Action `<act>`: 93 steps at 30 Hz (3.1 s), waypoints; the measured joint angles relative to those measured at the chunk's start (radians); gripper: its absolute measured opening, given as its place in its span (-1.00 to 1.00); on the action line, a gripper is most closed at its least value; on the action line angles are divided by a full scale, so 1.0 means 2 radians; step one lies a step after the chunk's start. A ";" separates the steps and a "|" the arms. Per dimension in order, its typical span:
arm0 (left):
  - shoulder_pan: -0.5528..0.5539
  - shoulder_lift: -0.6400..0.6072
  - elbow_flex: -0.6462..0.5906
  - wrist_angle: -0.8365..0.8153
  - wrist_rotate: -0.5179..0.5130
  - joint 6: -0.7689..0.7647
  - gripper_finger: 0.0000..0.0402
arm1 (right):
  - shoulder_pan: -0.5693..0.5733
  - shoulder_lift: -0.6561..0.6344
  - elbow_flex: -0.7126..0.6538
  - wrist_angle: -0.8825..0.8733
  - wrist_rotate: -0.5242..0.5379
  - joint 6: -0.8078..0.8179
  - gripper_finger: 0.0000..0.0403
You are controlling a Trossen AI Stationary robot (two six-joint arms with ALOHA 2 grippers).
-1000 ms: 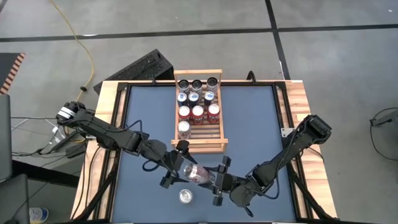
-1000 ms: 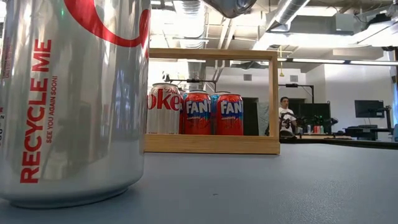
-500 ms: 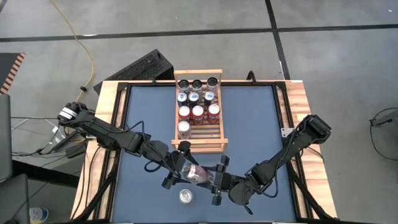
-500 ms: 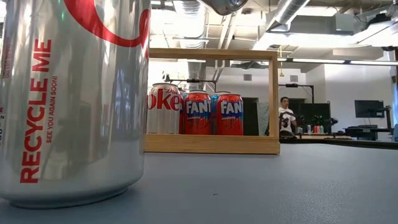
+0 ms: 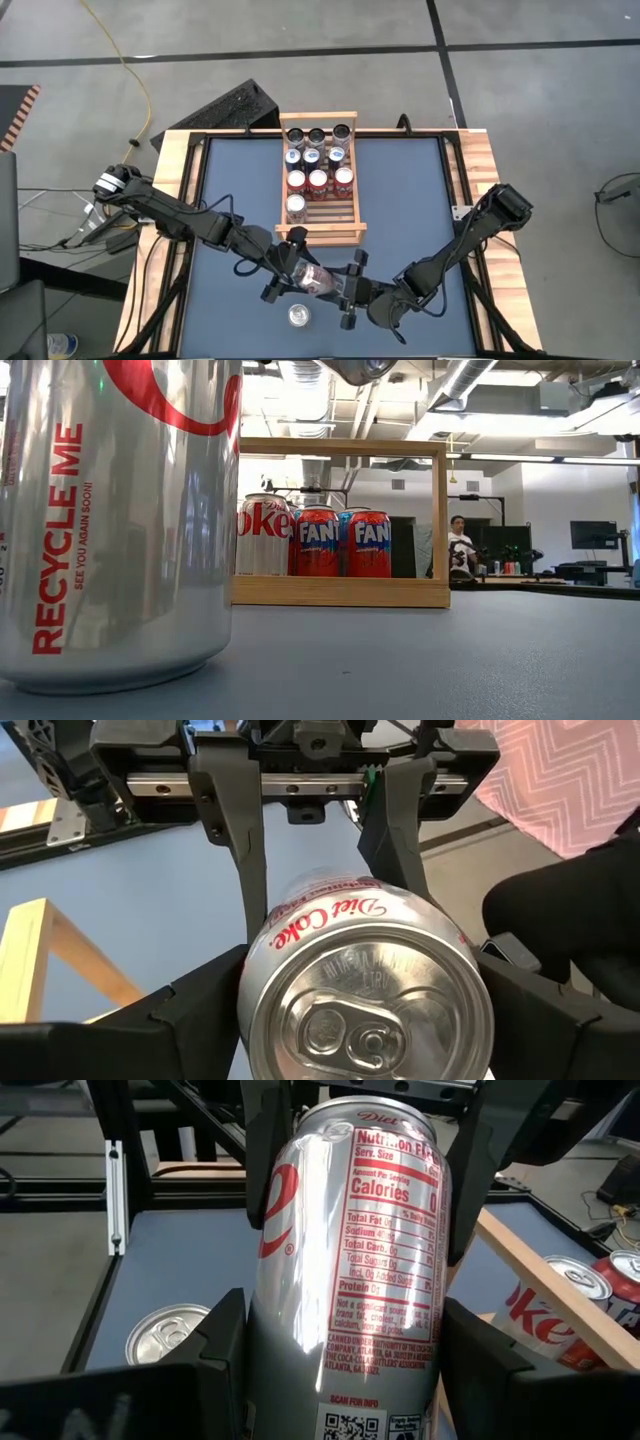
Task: Place canned beverage on shelf
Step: Put the right silver can on the shelf aligned with the other silver soda can
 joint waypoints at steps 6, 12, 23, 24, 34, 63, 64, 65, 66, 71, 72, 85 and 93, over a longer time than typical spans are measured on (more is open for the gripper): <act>0.000 0.000 0.000 0.001 0.001 0.001 0.54 | 0.000 0.000 0.000 -0.001 -0.006 0.002 0.16; 0.000 -0.002 0.000 -0.003 -0.007 0.000 0.53 | 0.004 0.000 0.001 -0.010 -0.013 0.002 0.42; 0.006 -0.026 0.000 -0.032 -0.027 0.012 0.53 | 0.024 -0.028 0.001 -0.102 -0.005 0.040 0.51; 0.008 -0.028 0.000 -0.035 -0.029 0.016 0.53 | 0.026 -0.033 0.001 -0.122 -0.004 0.056 0.51; 0.041 -0.029 0.143 -0.212 -0.069 0.072 0.53 | 0.047 -0.054 0.000 -0.309 -0.002 0.246 0.52; 0.214 0.107 0.243 -0.368 -0.048 0.202 0.53 | 0.043 -0.023 -0.015 -0.398 -0.015 0.370 0.52; 0.217 0.114 0.243 -0.371 -0.055 0.204 0.53 | 0.043 -0.023 -0.015 -0.398 -0.015 0.370 0.52; 0.219 0.122 0.243 -0.374 -0.063 0.205 0.53 | 0.043 -0.023 -0.015 -0.398 -0.015 0.370 0.52; 0.222 0.129 0.243 -0.378 -0.068 0.206 0.53 | 0.043 -0.023 -0.015 -0.398 -0.015 0.370 0.52; 0.233 0.152 0.243 -0.386 -0.069 0.206 0.53 | 0.043 -0.023 -0.015 -0.399 -0.015 0.370 0.52; 0.234 0.156 0.243 -0.386 -0.069 0.207 0.53 | 0.043 -0.023 -0.015 -0.398 -0.015 0.370 0.52; 0.236 0.184 0.259 -0.401 -0.059 0.207 0.53 | 0.035 0.014 -0.014 -0.382 -0.014 0.377 0.52; 0.238 0.249 0.347 -0.466 -0.050 0.184 0.53 | 0.036 0.014 -0.014 -0.383 -0.015 0.382 0.52</act>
